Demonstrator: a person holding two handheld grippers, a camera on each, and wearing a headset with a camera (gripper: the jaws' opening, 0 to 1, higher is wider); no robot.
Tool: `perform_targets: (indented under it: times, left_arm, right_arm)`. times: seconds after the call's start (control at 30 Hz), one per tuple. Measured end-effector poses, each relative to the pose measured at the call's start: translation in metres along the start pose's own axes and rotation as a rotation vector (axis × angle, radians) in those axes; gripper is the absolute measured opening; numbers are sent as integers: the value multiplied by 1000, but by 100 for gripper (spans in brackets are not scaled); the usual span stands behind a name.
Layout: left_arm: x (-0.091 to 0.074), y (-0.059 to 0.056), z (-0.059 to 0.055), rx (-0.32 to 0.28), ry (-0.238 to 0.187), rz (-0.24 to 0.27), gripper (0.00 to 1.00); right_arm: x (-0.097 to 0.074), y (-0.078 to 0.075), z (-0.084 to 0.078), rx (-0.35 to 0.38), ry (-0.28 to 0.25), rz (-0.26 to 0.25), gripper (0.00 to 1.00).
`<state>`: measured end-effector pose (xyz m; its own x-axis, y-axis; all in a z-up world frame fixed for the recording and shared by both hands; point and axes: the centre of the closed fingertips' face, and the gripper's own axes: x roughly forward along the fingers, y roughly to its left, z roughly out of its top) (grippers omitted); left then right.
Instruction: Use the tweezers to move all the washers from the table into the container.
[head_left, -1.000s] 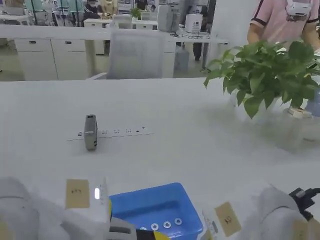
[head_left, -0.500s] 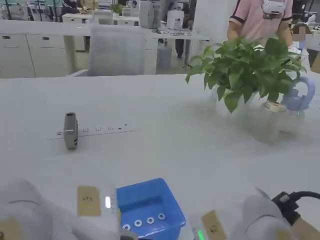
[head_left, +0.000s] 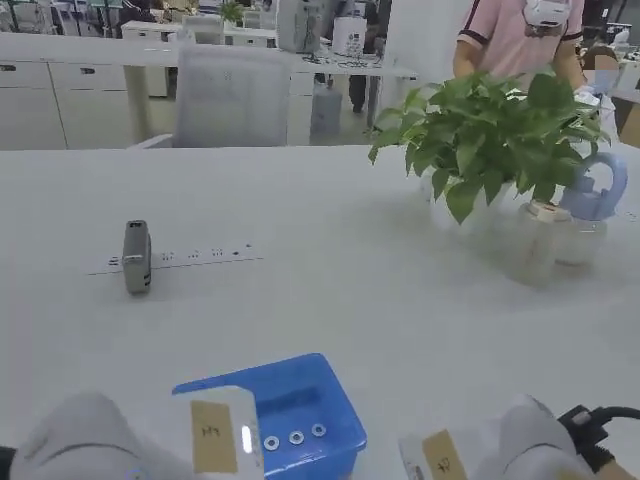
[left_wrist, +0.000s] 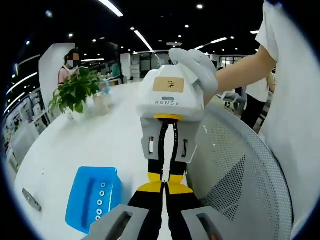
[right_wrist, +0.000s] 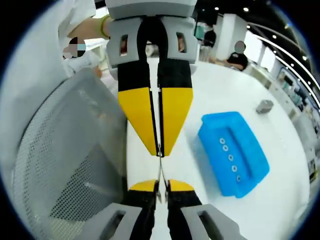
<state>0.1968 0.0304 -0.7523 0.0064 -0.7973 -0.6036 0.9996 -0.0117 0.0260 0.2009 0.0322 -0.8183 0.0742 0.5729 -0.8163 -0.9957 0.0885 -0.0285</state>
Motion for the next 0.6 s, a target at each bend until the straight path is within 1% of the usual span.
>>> perform_targets:
  times: [0.13,0.17,0.23,0.27,0.37,0.43,0.47,0.5,0.53,0.57,0.6]
  left_arm:
    - [4,0,-11,-1,21,14,0]
    - [1,3,-13,-11,16,28,0]
    - [-1,5,-19,-38,16,33,0]
    - [-1,5,-22,-42,22,32,0]
    - [-4,5,-30,-56,35,35,0]
    - [-4,5,-36,-66,45,36,0]
    - [-4,5,-41,-70,57,36,0]
    - [-4,5,-43,-72,65,36,0]
    - [-4,5,-48,-74,76,39,0]
    - [-4,5,-51,-75,85,39,0]
    - [-4,4,-54,-75,94,40,0]
  right_arm:
    - [9,0,-6,4,10,-3,3]
    - [8,-1,-4,11,-4,-9,4]
    - [10,-4,-4,35,-17,-20,4]
    - [11,-4,-4,50,-23,-18,5]
    - [15,-4,1,121,-73,-11,6]
    - [14,-2,5,176,-125,-5,9]
    - [12,-3,9,215,-165,-16,11]
    - [11,-4,10,225,-178,-22,15]
    - [7,-5,11,262,-213,-40,20]
    - [4,-5,10,290,-226,-53,25]
    - [-1,-7,6,313,-237,-85,30]
